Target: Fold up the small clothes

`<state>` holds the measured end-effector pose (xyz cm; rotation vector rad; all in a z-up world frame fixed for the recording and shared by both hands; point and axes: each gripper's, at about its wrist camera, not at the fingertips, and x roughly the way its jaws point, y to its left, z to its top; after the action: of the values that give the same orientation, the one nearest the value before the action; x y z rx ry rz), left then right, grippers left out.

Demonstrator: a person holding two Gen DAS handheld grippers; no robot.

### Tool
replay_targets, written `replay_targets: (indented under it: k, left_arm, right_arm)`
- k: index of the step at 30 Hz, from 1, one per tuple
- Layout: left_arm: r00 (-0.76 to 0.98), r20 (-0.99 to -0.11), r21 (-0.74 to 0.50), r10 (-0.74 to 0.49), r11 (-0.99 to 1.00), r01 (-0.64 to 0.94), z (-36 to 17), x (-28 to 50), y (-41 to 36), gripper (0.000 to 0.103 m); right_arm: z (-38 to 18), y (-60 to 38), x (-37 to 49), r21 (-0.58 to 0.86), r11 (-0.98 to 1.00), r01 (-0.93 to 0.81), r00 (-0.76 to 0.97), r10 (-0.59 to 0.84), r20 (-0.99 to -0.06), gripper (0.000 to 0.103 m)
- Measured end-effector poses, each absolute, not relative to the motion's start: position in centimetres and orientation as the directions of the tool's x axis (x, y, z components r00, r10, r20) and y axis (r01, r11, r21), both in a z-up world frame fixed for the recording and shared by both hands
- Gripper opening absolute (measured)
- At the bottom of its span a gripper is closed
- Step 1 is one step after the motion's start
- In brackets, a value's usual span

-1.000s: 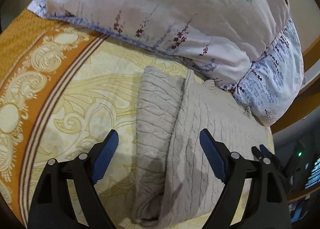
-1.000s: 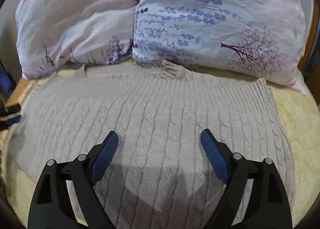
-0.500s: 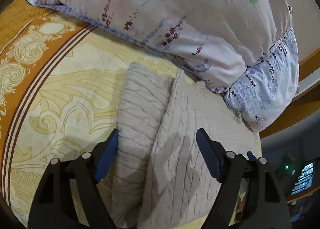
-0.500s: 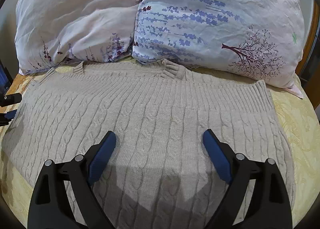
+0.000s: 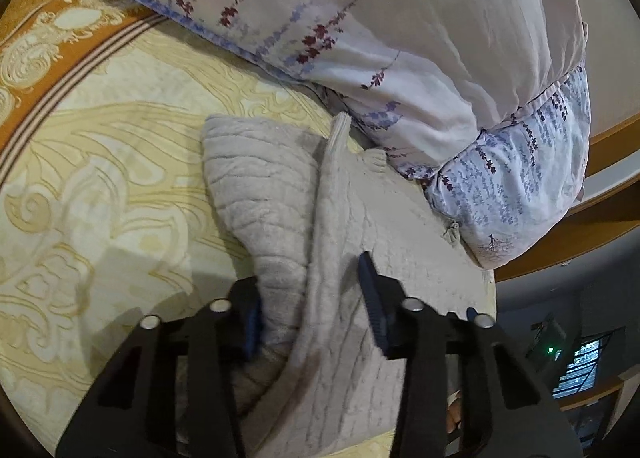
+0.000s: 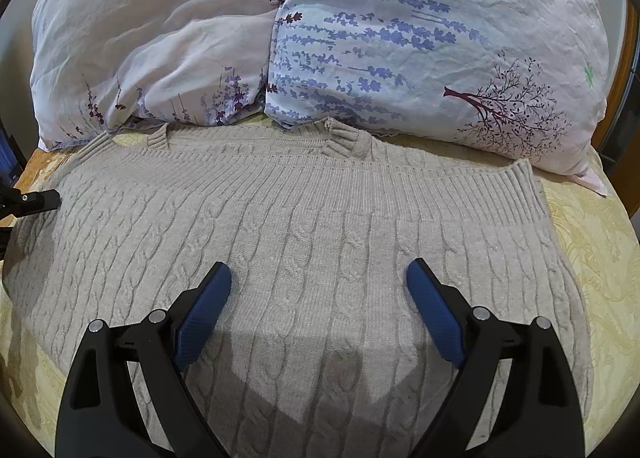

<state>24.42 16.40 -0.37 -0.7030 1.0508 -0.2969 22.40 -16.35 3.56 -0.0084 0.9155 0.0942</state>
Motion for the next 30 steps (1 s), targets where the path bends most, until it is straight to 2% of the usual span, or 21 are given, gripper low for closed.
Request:
replay_targets:
  k: [2, 6, 18, 30]
  left_arm:
    - [0.484, -0.684, -0.667, -0.546, 0.736, -0.112, -0.4, 24.5, 16.2, 0.025]
    - [0.506, -0.653, -0.696, -0.564, 0.710, -0.107, 0.4, 24.3, 16.2, 0.021]
    - [0.533, -0.550, -0.757, -0.643, 0.653, 0.006, 5.9, 24.4, 12.4, 0.019]
    - [0.455, -0.491, -0.794, -0.743, 0.596, 0.116, 8.5, 25.3, 1.8, 0.018]
  right_arm:
    - [3.6, -16.4, 22.3, 0.034, 0.996, -0.084, 0.605, 0.078, -0.792, 0.091]
    - [3.7, -16.5, 22.2, 0.045, 0.995, -0.087, 0.603, 0.089, -0.793, 0.091]
    - [4.2, -17.2, 21.4, 0.100, 0.990, -0.102, 0.598, 0.141, -0.789, 0.091]
    - [6.3, -23.6, 16.6, 0.142, 0.989, -0.030, 0.622, 0.130, -0.772, 0.091]
